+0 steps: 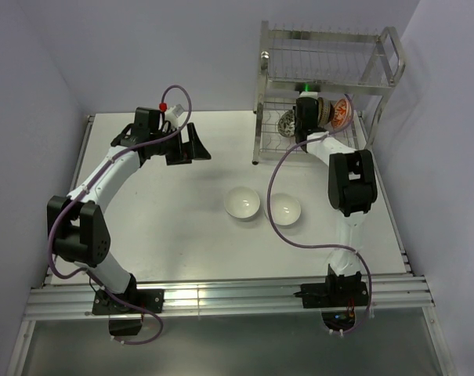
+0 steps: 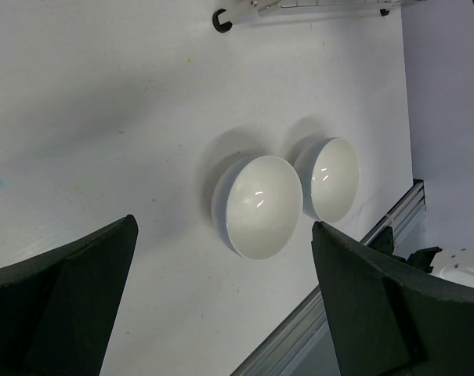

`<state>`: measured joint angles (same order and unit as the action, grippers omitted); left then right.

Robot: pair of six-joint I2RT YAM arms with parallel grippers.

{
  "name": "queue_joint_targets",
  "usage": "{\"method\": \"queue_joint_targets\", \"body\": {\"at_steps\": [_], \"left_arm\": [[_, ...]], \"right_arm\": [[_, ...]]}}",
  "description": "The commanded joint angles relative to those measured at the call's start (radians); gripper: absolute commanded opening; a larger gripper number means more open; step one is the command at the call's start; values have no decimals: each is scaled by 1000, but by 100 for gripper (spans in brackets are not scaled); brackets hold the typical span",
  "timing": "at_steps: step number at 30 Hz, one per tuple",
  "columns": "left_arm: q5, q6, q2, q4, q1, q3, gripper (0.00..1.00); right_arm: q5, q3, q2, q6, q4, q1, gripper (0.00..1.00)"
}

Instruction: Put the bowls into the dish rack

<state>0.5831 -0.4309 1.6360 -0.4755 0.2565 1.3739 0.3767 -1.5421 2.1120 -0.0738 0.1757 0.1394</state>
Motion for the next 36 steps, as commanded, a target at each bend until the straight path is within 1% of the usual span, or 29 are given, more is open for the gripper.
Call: {"method": "queue_joint_targets", "body": {"at_steps": [1,11,28,36], "left_arm": [[23,7,15,21,-3,16,100],[23,14,24,21,-5,17,99],[21,6,19,35,-10,5,99],[18,11,9,41,-14,-10,100]], "right_arm": [[68,-67,22,-49,74,-7,0],[154,-105,77,-152,145,-4,0],[258,-157,138,-271,265,14,0],[341,-259,212,-397,311,48,0]]}}
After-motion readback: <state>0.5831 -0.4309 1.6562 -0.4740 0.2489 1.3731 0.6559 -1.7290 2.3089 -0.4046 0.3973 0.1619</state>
